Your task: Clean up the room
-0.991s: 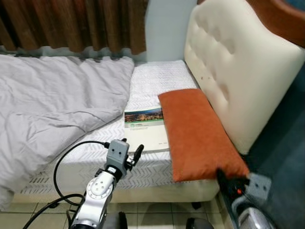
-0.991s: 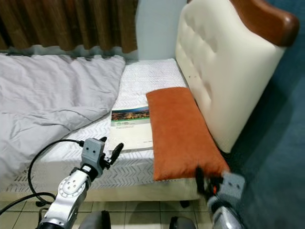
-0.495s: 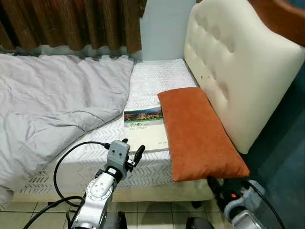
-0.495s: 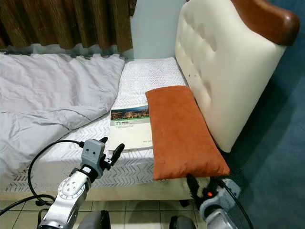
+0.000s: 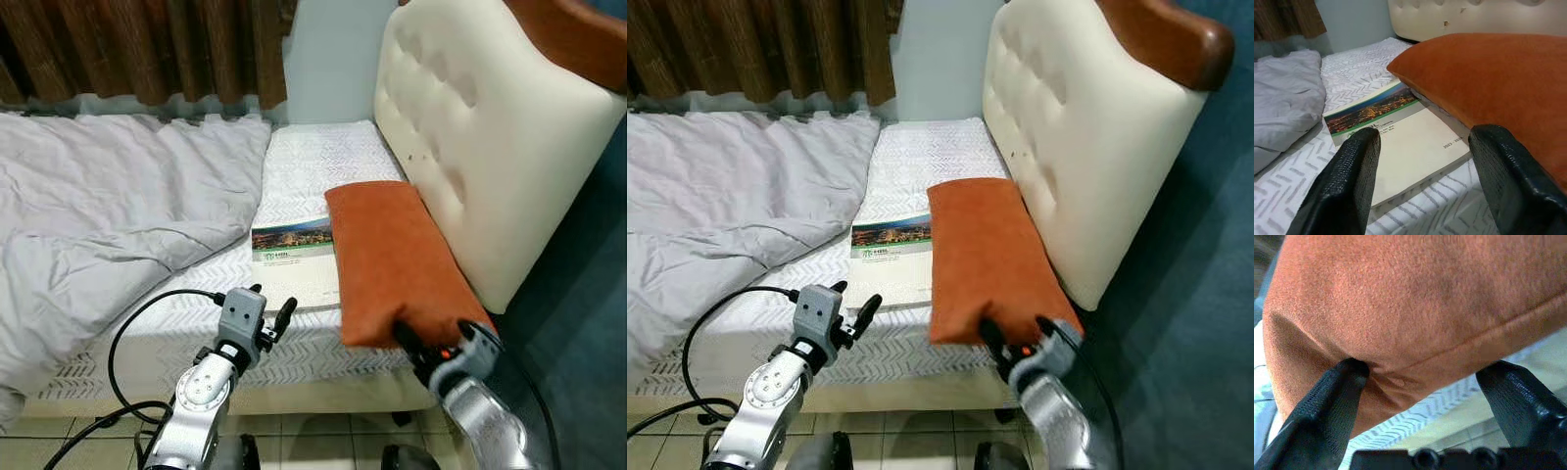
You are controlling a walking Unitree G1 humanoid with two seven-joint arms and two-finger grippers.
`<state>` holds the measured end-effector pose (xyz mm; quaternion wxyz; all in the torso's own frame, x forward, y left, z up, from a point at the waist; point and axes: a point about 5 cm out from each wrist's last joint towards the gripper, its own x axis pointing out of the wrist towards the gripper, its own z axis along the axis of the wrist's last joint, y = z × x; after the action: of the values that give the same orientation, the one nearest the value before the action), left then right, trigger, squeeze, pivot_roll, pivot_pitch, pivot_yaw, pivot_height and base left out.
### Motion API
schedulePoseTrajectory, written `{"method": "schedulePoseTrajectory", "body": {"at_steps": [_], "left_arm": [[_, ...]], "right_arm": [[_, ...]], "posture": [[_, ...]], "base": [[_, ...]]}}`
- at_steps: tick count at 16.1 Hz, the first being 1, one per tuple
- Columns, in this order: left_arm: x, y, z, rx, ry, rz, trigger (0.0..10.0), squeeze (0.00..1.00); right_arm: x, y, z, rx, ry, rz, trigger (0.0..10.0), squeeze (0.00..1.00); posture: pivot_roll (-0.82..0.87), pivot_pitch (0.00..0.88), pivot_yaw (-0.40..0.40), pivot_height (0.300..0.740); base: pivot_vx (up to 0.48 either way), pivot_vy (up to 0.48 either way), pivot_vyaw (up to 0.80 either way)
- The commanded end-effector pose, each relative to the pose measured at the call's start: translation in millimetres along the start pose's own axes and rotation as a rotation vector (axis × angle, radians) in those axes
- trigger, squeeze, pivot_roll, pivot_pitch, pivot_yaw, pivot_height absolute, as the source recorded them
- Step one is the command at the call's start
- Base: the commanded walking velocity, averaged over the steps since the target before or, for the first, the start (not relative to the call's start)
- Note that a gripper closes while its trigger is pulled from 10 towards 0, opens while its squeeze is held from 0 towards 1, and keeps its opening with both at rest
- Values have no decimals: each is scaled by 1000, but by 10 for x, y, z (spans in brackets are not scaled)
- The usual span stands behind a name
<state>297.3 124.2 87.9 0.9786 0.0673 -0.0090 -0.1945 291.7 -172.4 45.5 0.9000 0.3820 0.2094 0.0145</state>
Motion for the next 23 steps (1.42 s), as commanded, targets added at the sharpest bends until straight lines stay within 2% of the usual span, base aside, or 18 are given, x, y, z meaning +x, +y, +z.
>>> {"method": "schedulePoseTrajectory", "body": {"at_steps": [1, 4, 6, 7, 8, 9, 10, 11, 13, 15, 16, 17, 20, 23], "left_arm": [[5, 1, 32, 8, -7, 5, 10000, 0], [20, -17, 18, 3, 1, 3, 10000, 0], [46, -33, 35, 3, -1, -2, 10000, 0], [49, -26, 38, 4, -1, -1, 10000, 0], [48, -15, 41, 6, -1, 1, 10000, 0], [48, -13, 43, 7, -1, 1, 10000, 0], [39, 9, 46, 10, -2, 8, 10000, 0], [33, 21, 45, 11, -2, 15, 10000, 0], [28, 19, 42, 12, -2, 17, 10000, 0], [23, 21, 36, 11, 0, 20, 10000, 0], [23, 22, 32, 10, 2, 20, 10000, 0], [29, 17, 33, 8, 2, 19, 10000, 0], [46, 24, 38, 9, 5, 15, 10000, 0], [59, 22, 48, 11, 3, 13, 10000, 0]], "right_arm": [[89, 60, 42, -24, -2, 21, 10000, 0], [269, 146, -6, -61, 30, 31, 10000, 0], [379, 177, -18, -161, 32, 4, 10000, 0], [416, 205, 33, -235, 12, 2, 10000, 0], [459, 268, 174, -387, -50, -12, 10000, 0], [466, 282, 212, -423, -67, -16, 10000, 0], [482, 348, 389, -628, -142, -40, 10000, 0], [485, 398, 535, -763, -200, -55, 10000, 0], [488, 407, 614, -828, -232, -69, 10000, 0], [497, 407, 647, -809, -239, -73, 10000, 0], [515, 417, 599, -762, -223, -67, 10000, 0], [543, 419, 485, -621, -177, -57, 10000, 0], [587, 451, 148, -370, -58, -38, 10000, 0], [583, 420, 95, -335, -41, -54, 10000, 0]], "posture": [[25, 13, -32, 594], [21, 14, -30, 594], [31, 13, -29, 594], [31, 13, -29, 594], [31, 13, -29, 594], [31, 13, -29, 594], [52, 14, -30, 594], [53, 14, -32, 594], [55, 14, -35, 594], [54, 13, -37, 594], [53, 13, -36, 594], [54, 14, -35, 594], [57, 13, -28, 594], [63, 10, -25, 594]], "base": [[0, 0, 0], [0, 0, 0], [0, 0, 0], [0, 0, 0], [0, 0, 0], [0, 0, 0], [0, 0, 0], [0, 0, 0], [0, 0, 0], [0, 0, 0], [0, 0, 0], [0, 0, 0], [0, 0, 0], [0, 0, 0]]}}
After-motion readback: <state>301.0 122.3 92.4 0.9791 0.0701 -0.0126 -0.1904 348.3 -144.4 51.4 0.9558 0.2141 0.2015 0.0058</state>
